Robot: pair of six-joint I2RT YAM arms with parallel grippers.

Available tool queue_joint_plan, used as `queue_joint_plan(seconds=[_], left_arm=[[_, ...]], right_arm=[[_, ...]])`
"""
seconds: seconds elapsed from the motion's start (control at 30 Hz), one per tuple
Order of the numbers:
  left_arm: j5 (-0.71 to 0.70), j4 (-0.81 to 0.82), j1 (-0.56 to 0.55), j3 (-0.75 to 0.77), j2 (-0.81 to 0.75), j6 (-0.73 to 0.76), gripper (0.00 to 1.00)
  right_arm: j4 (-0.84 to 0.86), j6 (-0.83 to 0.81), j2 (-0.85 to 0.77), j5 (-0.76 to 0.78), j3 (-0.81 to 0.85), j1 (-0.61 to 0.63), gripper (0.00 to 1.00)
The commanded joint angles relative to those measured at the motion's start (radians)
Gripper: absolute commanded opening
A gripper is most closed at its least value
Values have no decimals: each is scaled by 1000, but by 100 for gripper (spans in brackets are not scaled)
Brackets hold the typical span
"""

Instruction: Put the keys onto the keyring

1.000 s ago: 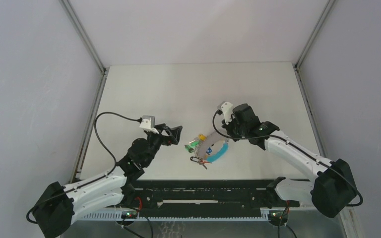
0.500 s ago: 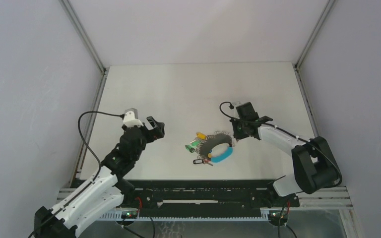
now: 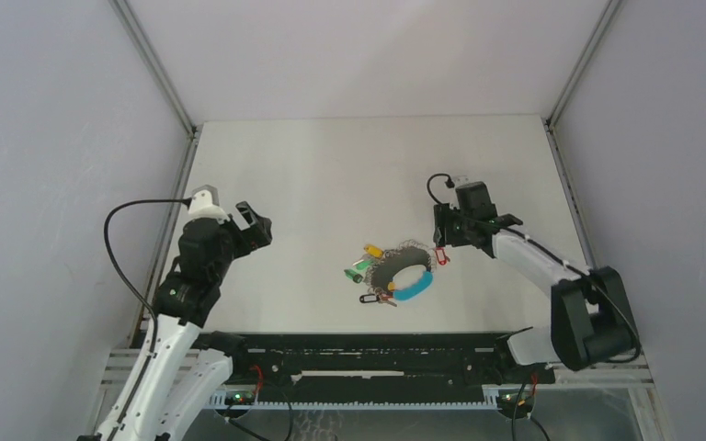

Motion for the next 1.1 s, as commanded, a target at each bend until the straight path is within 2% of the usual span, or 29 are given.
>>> queue_joint_plan(seconds=[0.0,0.1,0.17,0.33,0.37,0.4,0.53,0.8,1.07], left_arm=[[-14,-71,3,90,-64,131,100],[-56,-75,-8,80,-114,170,100],[-80,-86,-10,78,-144,199,100],[-118,-89,-22,56,-253,230,100],[-117,-86,-22,50,-278,235,100],[-118,-84,-23,44,-303,239,100],[-132,-89,-28,29,-390,248,100],[-144,-86,-35,-4,-542,266,100],[-165,-70,-44,-53,-605,257,100]], right_arm=[[47,16,-206,65,-23,-12,60],[67,13,-376,76,-74,-16,62],[67,2,-484,80,-103,-16,68],[31,3,-726,129,-154,-20,72],[24,7,-775,135,-164,-22,91],[13,12,-817,139,-171,-22,99],[-40,31,-989,156,-183,-23,100],[-155,54,-1228,272,-182,-24,100],[-227,77,-1338,327,-193,-23,100]])
